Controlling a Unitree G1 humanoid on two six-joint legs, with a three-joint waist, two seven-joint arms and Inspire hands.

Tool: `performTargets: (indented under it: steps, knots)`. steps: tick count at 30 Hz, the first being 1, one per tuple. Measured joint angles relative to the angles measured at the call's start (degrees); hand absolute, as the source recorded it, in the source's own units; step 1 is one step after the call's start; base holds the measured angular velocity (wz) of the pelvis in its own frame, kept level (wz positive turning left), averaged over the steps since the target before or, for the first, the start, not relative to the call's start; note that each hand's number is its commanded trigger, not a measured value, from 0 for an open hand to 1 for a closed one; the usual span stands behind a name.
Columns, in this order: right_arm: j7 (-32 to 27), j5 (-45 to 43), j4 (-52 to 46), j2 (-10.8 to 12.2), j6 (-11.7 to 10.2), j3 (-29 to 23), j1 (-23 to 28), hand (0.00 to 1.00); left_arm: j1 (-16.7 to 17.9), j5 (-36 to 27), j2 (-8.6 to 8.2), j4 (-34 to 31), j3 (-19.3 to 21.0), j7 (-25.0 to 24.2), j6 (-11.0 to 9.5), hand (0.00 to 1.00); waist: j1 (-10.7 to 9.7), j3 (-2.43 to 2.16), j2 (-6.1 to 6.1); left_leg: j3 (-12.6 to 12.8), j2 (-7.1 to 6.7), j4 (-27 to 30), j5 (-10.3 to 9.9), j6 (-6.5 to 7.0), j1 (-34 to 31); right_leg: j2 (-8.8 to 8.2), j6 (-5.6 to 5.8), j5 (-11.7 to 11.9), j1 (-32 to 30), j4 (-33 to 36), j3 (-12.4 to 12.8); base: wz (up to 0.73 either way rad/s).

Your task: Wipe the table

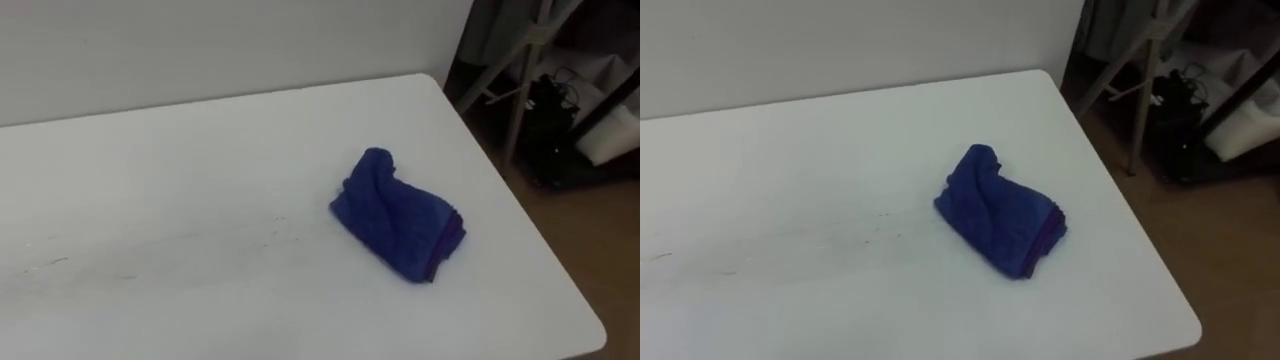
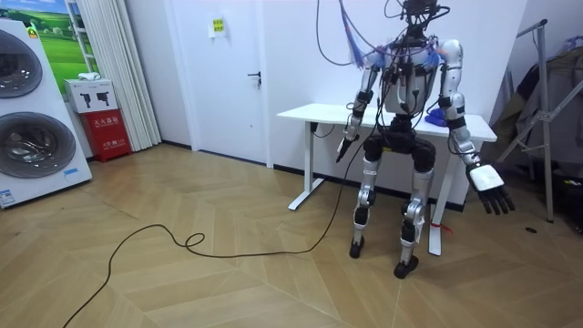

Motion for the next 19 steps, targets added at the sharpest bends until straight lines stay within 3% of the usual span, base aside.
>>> performTargets:
  steps: [6, 7, 9, 13, 16, 19]
  knots:
    - [9.02, -15.48, 0.28, -0.06, 1.24, 13.50, -2.72, 0.00, -0.94, -0.06, 0.20, 0.83, -2.79, -0.18, 0.09, 0.00, 3.24, 0.20, -0.30, -0.26, 0.00, 0.29, -0.02, -0.02, -0.79, 0.16, -0.25, 0.10, -0.48, -0.84, -0.04, 0.03]
    - [11.04, -18.23, 0.28, -0.02, 1.44, 15.99, -4.12, 0.00, -1.26, -0.07, 0.17, 0.96, -3.66, -0.16, 0.08, 0.00, 3.84, -0.04, 0.20, -0.47, 0.01, 0.46, -0.07, -0.03, -0.86, 0.19, -0.22, 0.12, -0.46, -0.86, -0.22, 0.10]
    - [13.98, -21.19, 0.27, -0.03, 1.40, 19.24, -5.69, 0.00, -2.23, -0.05, 0.01, 1.57, -4.62, -0.08, -0.18, 0.00, 4.73, -0.04, 0.55, -1.05, 0.03, 0.68, -0.27, -0.11, -0.82, 0.23, -0.21, 0.12, -0.28, -0.91, -0.69, 0.12]
    - [19.11, -24.69, -1.28, 0.10, 0.82, 25.38, -7.55, 0.00, -2.85, -0.07, -0.26, 1.96, -6.70, 0.01, -0.72, 0.00, 6.52, 0.20, 1.46, -1.69, 0.08, 0.61, -0.34, -0.22, -0.89, 0.24, -0.20, 0.11, 0.02, -1.01, -1.84, 0.11]
    - [22.60, -26.34, -2.37, 0.56, 0.68, 29.16, -7.94, 0.00, -3.55, 0.01, -0.84, 1.93, -8.09, 0.06, -1.49, 0.00, 7.32, 0.79, 1.87, -2.36, 0.07, 0.59, -0.34, -0.22, -1.47, 0.19, -0.19, 0.10, 0.22, -1.05, -2.76, 0.11]
    - [25.29, -26.33, -2.05, 1.00, 0.66, 30.77, -8.14, 0.00, -3.68, -0.04, -0.98, 1.95, -8.22, 0.12, -2.11, 0.00, 7.51, 0.81, 2.01, -2.70, 0.06, 0.65, -0.32, -0.22, -2.02, 0.17, -0.11, 0.05, 0.03, -1.34, -3.34, 0.09]
